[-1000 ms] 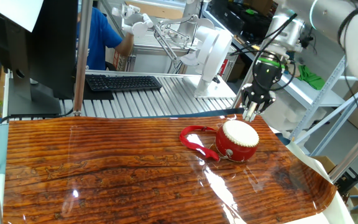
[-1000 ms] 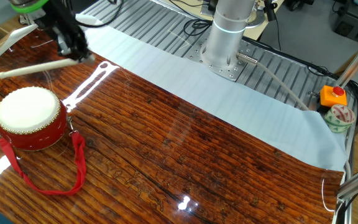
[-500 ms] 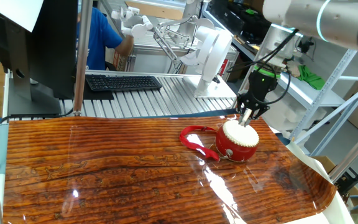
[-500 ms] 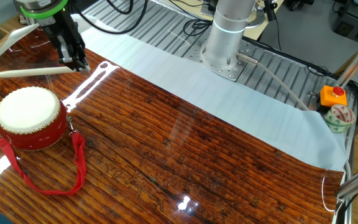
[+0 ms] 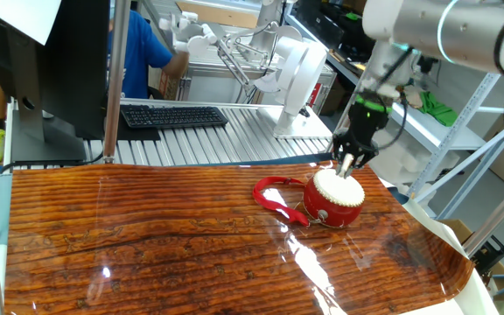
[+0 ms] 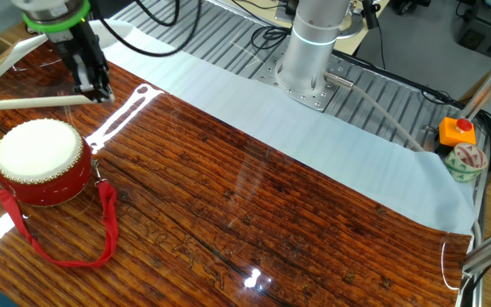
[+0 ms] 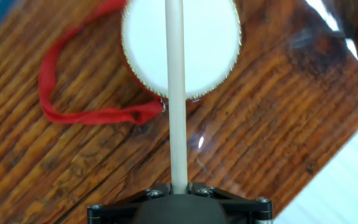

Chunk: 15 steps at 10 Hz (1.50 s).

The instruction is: Play the drum

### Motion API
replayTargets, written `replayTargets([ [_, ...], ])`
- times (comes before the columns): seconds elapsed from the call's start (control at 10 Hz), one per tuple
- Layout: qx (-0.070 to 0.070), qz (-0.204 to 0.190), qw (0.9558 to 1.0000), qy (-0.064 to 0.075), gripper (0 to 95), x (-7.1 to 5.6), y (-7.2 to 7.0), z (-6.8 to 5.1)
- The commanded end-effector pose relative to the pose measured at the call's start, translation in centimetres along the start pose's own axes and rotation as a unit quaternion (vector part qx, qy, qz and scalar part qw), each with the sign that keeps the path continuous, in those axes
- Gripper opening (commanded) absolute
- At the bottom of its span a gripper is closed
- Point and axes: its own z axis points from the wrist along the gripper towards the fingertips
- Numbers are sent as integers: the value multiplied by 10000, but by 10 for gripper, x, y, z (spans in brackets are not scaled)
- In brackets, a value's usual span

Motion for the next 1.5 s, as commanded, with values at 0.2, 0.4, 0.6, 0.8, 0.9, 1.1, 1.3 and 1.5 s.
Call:
replayTargets([
  [0.2, 38, -63, 9998, 176, 0, -15, 1, 5],
  [0.4, 0, -103, 9996, 244, 0, -27, -2, 11],
  [0.6, -36, -49, 9996, 292, 0, -35, -4, 18],
  [0.8, -60, -73, 9996, 251, 0, -39, -5, 27],
  [0.9, -78, -89, 9997, 213, 0, -42, -5, 32],
  [1.1, -104, -99, 9997, 204, 0, -46, -5, 40],
  [1.3, -131, -90, 9997, 186, 0, -47, -4, 51],
  [1.5, -169, -97, 9997, 170, 0, -48, -4, 62],
])
